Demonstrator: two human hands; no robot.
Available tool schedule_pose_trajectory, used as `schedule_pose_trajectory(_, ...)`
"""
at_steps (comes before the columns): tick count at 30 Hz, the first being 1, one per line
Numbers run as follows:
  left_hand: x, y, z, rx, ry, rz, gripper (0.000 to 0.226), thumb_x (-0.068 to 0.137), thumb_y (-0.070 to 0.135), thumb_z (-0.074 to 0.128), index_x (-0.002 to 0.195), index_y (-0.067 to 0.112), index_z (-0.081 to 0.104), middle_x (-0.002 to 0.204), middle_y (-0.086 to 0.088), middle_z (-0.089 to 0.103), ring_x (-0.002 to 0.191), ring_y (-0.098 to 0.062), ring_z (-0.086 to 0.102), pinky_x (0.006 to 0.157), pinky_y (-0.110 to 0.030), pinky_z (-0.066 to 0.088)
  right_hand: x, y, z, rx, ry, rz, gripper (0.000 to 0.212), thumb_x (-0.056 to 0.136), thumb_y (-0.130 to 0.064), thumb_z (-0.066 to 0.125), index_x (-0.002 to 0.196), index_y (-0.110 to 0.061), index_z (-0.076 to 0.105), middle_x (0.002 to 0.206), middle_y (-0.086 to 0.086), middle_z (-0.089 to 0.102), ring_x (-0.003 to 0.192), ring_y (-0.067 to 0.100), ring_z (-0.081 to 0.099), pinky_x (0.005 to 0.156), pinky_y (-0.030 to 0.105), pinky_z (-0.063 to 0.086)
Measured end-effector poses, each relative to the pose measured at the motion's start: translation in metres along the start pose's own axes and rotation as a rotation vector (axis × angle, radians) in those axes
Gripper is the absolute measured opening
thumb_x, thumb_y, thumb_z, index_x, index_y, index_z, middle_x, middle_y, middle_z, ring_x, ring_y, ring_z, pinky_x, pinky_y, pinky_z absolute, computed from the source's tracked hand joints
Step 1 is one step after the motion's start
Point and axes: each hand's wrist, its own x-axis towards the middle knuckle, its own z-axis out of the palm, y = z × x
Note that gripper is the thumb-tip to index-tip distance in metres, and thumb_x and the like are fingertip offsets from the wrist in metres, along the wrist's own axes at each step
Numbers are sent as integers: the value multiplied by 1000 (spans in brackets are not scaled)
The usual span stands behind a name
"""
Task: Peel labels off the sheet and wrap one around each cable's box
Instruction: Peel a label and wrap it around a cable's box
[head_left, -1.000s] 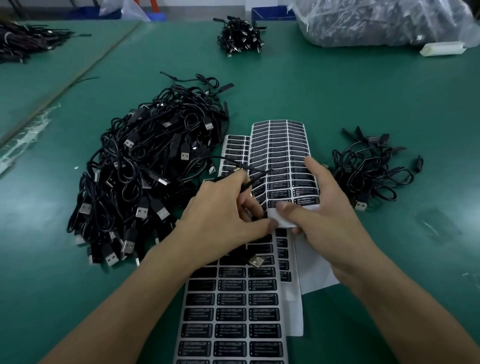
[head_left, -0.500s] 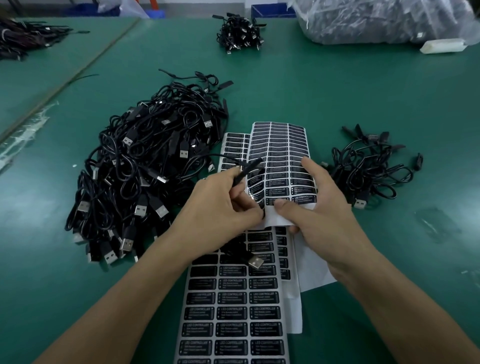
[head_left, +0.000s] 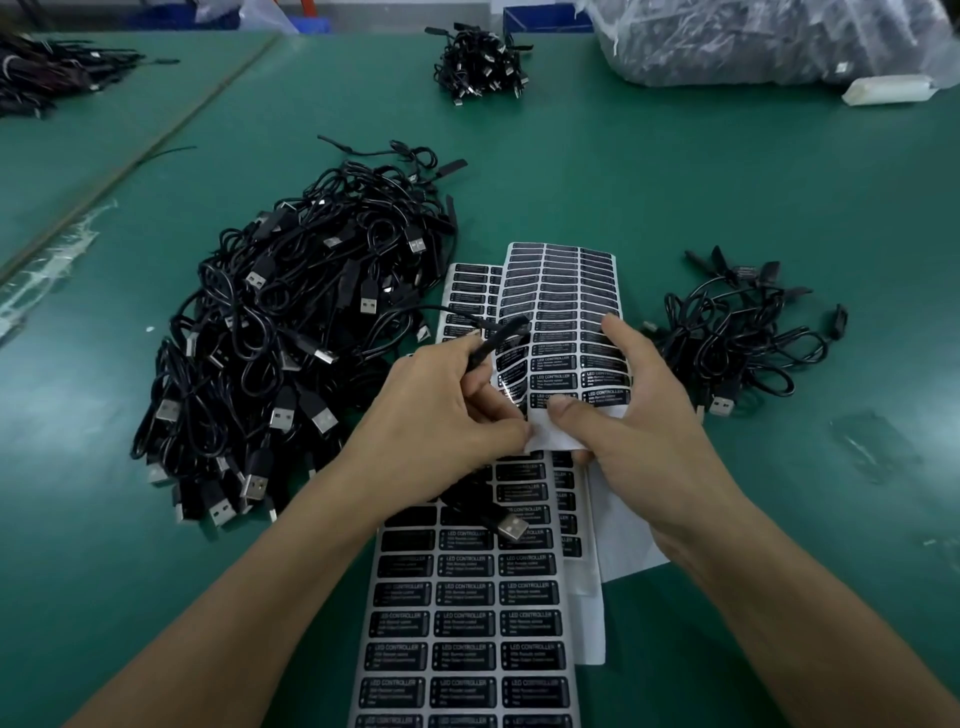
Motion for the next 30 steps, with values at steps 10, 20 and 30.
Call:
schedule_pose_trajectory(10, 3, 4, -10, -153, 92, -74, 40, 67, 9, 66, 66, 26, 29, 80, -35, 60, 61, -28, 58, 63, -49, 58, 1, 4, -1, -88, 39, -94, 78, 88, -20, 71, 150, -45, 31, 124, -45, 43, 117, -6, 52, 98, 28, 44)
schedule_pose_trajectory(20, 6, 3, -19, -673, 210, -124, 50, 75, 2, 75, 61, 28, 35, 60, -3, 52, 44, -10, 55, 33, -14, 28, -6, -5, -1, -488, -120, -155, 72, 78, -56, 71, 140, -56, 35, 134, -27, 50, 116, -5, 49, 81, 10, 37)
schedule_pose_trajectory(30, 6, -3, 0, -445, 248, -102, 45, 69, 12, 74, 69, 24, 31, 70, -6, 67, 42, -13, 51, 47, -20, 46, -15, -17, -9, -892, 224, -459, 53, 79, -55, 67, 127, -33, 60, 88, -8, 46, 75, 11, 48, 53, 23, 36)
